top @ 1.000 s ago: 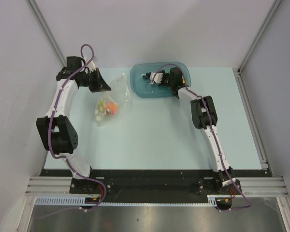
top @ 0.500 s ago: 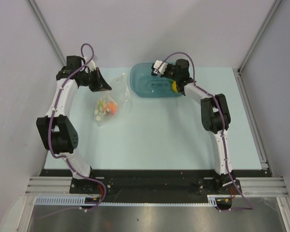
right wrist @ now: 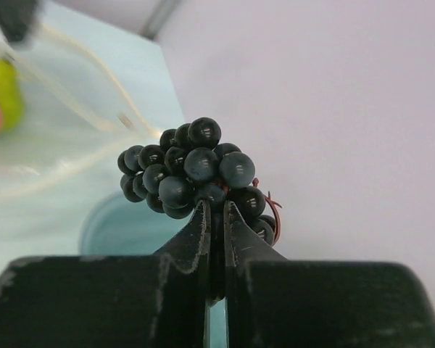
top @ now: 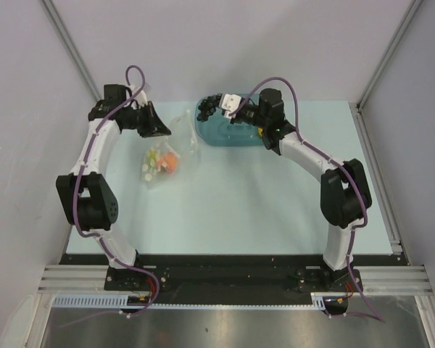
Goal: Place the food in the zip-top bag and seal the zipper
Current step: Place the fake fruit in the zipper food storage bag, then pick up the fake fruit from the bin.
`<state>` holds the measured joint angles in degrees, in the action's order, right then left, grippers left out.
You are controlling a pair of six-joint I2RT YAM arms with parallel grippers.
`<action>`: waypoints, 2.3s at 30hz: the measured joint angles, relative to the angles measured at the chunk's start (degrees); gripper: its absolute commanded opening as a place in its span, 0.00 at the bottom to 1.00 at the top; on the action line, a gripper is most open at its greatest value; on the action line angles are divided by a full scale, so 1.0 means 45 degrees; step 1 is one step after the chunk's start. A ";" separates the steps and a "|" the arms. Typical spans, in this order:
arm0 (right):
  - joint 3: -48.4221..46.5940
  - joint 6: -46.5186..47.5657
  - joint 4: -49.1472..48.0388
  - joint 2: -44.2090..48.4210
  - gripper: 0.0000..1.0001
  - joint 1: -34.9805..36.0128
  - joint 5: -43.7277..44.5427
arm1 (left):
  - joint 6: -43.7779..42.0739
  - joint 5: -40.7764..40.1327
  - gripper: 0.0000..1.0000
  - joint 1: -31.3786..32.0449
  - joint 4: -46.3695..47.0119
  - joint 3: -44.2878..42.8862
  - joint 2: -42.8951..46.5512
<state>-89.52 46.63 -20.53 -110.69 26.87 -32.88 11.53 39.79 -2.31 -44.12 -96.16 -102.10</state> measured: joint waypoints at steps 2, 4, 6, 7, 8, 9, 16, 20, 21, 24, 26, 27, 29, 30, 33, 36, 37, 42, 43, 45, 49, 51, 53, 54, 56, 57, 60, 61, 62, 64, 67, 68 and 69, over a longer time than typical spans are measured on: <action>0.0165 -0.0209 0.0155 0.0505 0.00 0.0359 -0.0355 | 0.0005 0.0039 0.00 0.0131 0.0058 0.0063 0.0015; 0.0287 -0.0369 0.0350 0.0879 0.00 0.0704 -0.0646 | 0.0019 0.0185 0.00 0.0243 0.0092 0.0117 0.0034; 0.0345 -0.0471 0.0651 0.1166 0.00 0.1030 -0.1015 | 0.0102 0.0345 0.00 0.0301 0.0121 0.0136 0.0053; 0.0345 -0.0481 0.0777 0.1234 0.00 0.1171 -0.1156 | 0.0121 0.0505 0.00 0.0325 0.0189 0.0160 0.0078; 0.0345 -0.0466 0.0899 0.1263 0.00 0.1277 -0.1277 | 0.0151 0.0661 0.00 0.0350 0.0272 0.0214 0.0126; 0.0345 -0.0447 0.1044 0.1268 0.00 0.1375 -0.1404 | 0.0209 0.0835 0.00 0.0355 0.0374 0.0282 0.0199; 0.0408 0.1277 0.3055 0.1268 0.00 0.1758 -0.2404 | 0.0461 0.2477 0.00 0.0612 0.0884 0.0661 0.0797; 0.0408 0.3152 0.4124 0.1258 0.00 0.1919 -0.3065 | 0.0437 0.3332 0.00 0.1132 0.0937 0.0821 0.1035; 0.0408 0.3886 0.4483 0.1258 0.02 0.1953 -0.3201 | 0.0427 0.3512 0.00 0.1253 0.0928 0.0835 0.1054; 0.0408 0.5581 0.5304 0.1209 0.43 0.2093 -0.3444 | 0.0432 0.3813 0.00 0.1418 0.0899 0.0918 0.1059; 0.0408 0.6348 0.5780 0.1180 0.64 0.2210 -0.3507 | 0.0437 0.3905 0.00 0.1418 0.0826 0.0952 0.1059; 0.0408 0.6620 0.5955 0.1185 0.68 0.2263 -0.3531 | 0.0442 0.3915 0.00 0.1399 0.0831 0.0962 0.1059; 0.0408 0.6980 0.6110 0.1185 0.73 0.2327 -0.3521 | 0.0457 0.3910 0.00 0.1326 0.0835 0.0971 0.1059; 0.0408 0.7004 0.6173 0.1185 0.74 0.2336 -0.3536 | 0.0466 0.3900 0.00 0.1307 0.0855 0.0996 0.1059; 0.0408 0.6819 0.6450 0.1200 0.75 0.2191 -0.3551 | 0.0486 0.3798 0.00 0.1185 0.0947 0.1185 0.1059; 0.0418 0.5299 0.6237 0.1282 0.77 0.1656 -0.3575 | 0.0486 0.3609 0.00 0.1073 0.0996 0.1389 0.1059; 0.0418 0.4318 0.5877 0.1331 0.78 0.1287 -0.3565 | 0.0486 0.3531 0.00 0.1054 0.1020 0.1433 0.1059; -0.0024 -0.1107 0.4090 0.1200 0.75 -0.0554 -0.3113 | 0.0491 0.3313 0.00 0.1039 0.1117 0.1457 0.1059; -0.0325 -0.1933 0.3997 0.1054 0.75 -0.0923 -0.2875 | 0.0491 0.3245 0.00 0.1039 0.1151 0.1457 0.1059; -0.1530 -0.3968 0.4070 0.0369 0.73 -0.1763 -0.2283 | 0.0500 0.3186 0.00 0.1039 0.1229 0.1452 0.1059; -0.3959 -0.6115 0.5105 -0.1375 0.72 -0.2837 -0.0651 | 0.0549 0.3050 0.00 0.1039 0.1253 0.1452 0.1039; -0.5187 -0.6771 0.6120 -0.2438 0.72 -0.3104 0.0345 | 0.0559 0.2943 0.00 0.1039 0.1263 0.1438 0.1015; -0.5989 -0.7218 0.7062 -0.3351 0.73 -0.3201 0.1151 | 0.0559 0.2866 0.00 0.1039 0.1258 0.1409 0.0971; -0.6256 -0.7368 0.7495 -0.3672 0.73 -0.3215 0.1457 | 0.0559 0.2851 0.00 0.1039 0.1253 0.1375 0.0942; -0.6795 -0.7640 0.8417 -0.4439 0.73 -0.3215 0.2059 | 0.0559 0.2822 0.00 0.1039 0.1258 0.1311 0.0874; -0.6960 -0.7728 0.8791 -0.4736 0.74 -0.3215 0.2312 | 0.0563 0.2803 0.00 0.1039 0.1258 0.1307 0.0855; -0.7067 -0.7917 0.9670 -0.5299 0.78 -0.3215 0.2851 | 0.0563 0.2744 0.00 0.1039 0.1239 0.1268 0.0782; -0.7067 -0.7941 0.9908 -0.5440 0.79 -0.3215 0.2977 | 0.0563 0.2735 0.00 0.1039 0.1239 0.1263 0.0772; -0.7067 -0.7985 1.0142 -0.5537 0.79 -0.3215 0.3118 | 0.0563 0.2720 0.00 0.1039 0.1229 0.1258 0.0758; -0.7072 -0.8029 1.0399 -0.5668 0.82 -0.3215 0.3313 | 0.0563 0.2686 0.00 0.1039 0.1224 0.1258 0.0733; -0.7096 -0.8136 1.0642 -0.5765 0.84 -0.3211 0.3526 | 0.0568 0.2652 0.00 0.1039 0.1224 0.1248 0.0670; -0.7145 -0.8170 1.0686 -0.5838 0.85 -0.3211 0.3585 | 0.0573 0.2652 0.00 0.1039 0.1214 0.1243 0.0656; -0.7223 -0.8204 1.0695 -0.5926 0.86 -0.3201 0.3657 | 0.0573 0.2647 0.00 0.1039 0.1214 0.1243 0.0631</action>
<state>-122.02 9.72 27.59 -137.36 12.47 -16.43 14.11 51.70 2.37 -38.65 -90.56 -99.26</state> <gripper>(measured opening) 0.833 0.006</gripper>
